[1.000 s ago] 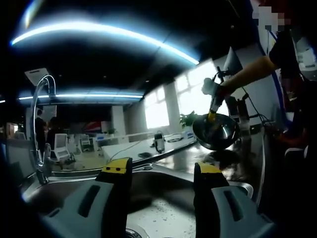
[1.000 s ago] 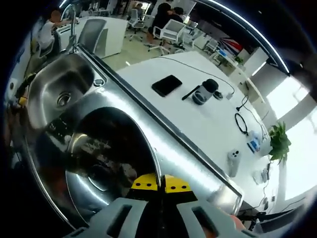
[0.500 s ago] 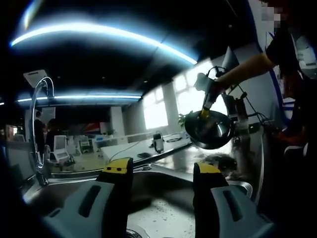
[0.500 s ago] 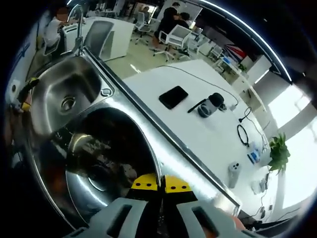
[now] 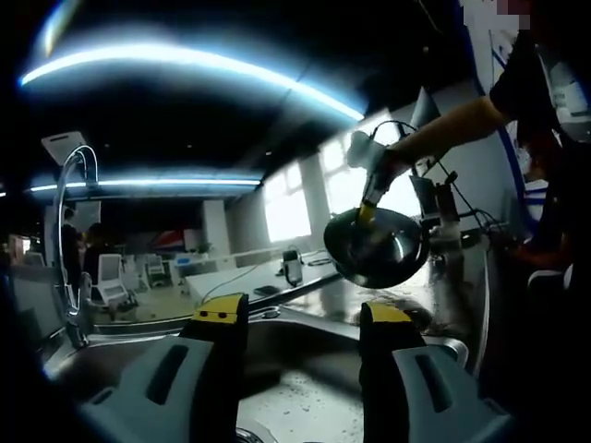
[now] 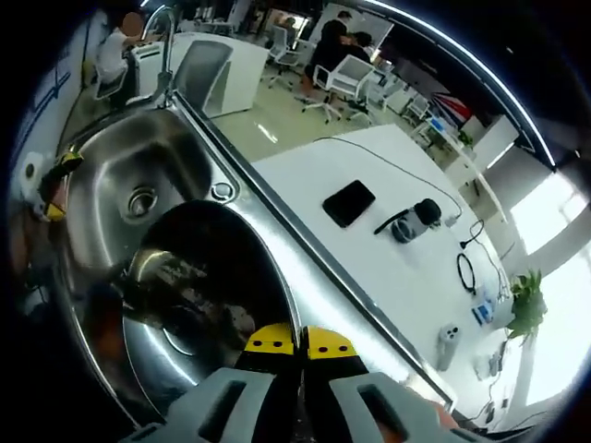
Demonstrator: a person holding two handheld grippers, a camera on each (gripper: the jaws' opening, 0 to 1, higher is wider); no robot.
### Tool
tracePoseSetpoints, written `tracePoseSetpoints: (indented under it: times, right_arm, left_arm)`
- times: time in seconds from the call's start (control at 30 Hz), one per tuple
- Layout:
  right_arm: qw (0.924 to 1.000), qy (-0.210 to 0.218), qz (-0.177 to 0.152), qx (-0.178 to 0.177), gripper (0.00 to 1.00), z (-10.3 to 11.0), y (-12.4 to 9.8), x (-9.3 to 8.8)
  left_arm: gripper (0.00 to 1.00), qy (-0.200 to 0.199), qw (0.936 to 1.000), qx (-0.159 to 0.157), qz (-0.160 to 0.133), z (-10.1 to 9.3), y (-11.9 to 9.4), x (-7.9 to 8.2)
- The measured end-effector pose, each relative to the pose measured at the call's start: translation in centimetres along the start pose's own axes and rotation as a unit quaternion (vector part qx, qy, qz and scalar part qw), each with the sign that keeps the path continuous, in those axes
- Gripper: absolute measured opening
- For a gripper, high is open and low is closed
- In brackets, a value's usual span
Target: Pick up bowl with dirty water move over sink pour dirty water into sink return bowl to place
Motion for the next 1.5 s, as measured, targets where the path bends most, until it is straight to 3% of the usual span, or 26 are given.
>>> tracePoseSetpoints:
  times: [0.83, 1.5]
  right_arm:
    - [0.9973, -0.06, -0.037, 0.02, 0.0, 5.6, 0.8, 7.8]
    - [0.9896, -0.115, -0.086, -0.011, 0.0, 9.7, 0.7, 13.3]
  left_arm:
    - [0.42, 0.007, 0.9999, -0.011, 0.001, -0.4, 0.0, 0.0]
    - [0.42, 0.017, 0.9997, -0.016, 0.003, -0.6, 0.0, 0.0]
Point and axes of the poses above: the point that each gripper's makers call its tool centre point, and the gripper's own axes: y roughly forward along the fingers, z roughly to its left, x roughly out of its top, the point moved 10 cm from there along -y, roughly backward along the fingers, and after that the axes turned 7 degrees about z, right-handed, at the moved point
